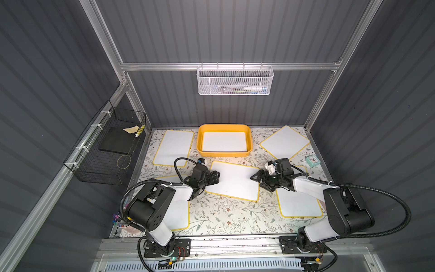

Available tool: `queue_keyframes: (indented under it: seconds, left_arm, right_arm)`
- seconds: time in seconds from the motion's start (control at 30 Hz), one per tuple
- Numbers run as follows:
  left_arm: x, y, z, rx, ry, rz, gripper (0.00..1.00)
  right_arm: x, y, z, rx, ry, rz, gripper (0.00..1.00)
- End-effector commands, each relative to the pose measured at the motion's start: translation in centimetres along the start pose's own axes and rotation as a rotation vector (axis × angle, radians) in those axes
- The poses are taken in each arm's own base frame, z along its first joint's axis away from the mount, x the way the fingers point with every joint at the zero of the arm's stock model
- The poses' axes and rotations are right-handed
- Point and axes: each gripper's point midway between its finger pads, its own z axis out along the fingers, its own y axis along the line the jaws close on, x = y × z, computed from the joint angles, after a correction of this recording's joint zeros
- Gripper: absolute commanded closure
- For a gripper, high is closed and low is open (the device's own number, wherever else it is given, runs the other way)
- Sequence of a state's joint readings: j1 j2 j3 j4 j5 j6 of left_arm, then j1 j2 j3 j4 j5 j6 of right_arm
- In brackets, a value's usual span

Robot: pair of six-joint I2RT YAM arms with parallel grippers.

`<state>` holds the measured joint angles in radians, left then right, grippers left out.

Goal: Put the whiteboard into the storage box
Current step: Pick up the whiteboard at the center of the board.

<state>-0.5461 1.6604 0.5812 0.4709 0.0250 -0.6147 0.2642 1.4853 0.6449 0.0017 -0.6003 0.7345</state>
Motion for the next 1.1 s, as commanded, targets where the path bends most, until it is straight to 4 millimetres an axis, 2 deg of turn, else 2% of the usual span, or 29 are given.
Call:
queue_keyframes:
  seconds: [0.0, 0.23, 0.47, 1.07]
  left_arm:
    - [14.5, 1.8, -1.8, -0.009, 0.545, -0.146, 0.14]
    - [14.4, 1.7, -1.8, -0.012, 0.549, -0.149, 0.14]
    - [14.4, 1.5, -1.9, -0.01, 0.546, -0.158, 0.14]
    - [14.1, 1.2, -1.7, -0.006, 0.542, -0.16, 0.14]
  right_arm:
    - [1.1, 7.8, -1.4, -0.32, 0.071, -0.159, 0.16]
    - [0.7, 7.6, -1.9, -0.355, 0.044, -0.145, 0.17]
    - [0.2, 8.6, -2.4, -0.416, 0.046, -0.154, 0.18]
    - [-0.6, 7.9, -1.4, -0.442, 0.036, -0.113, 0.2]
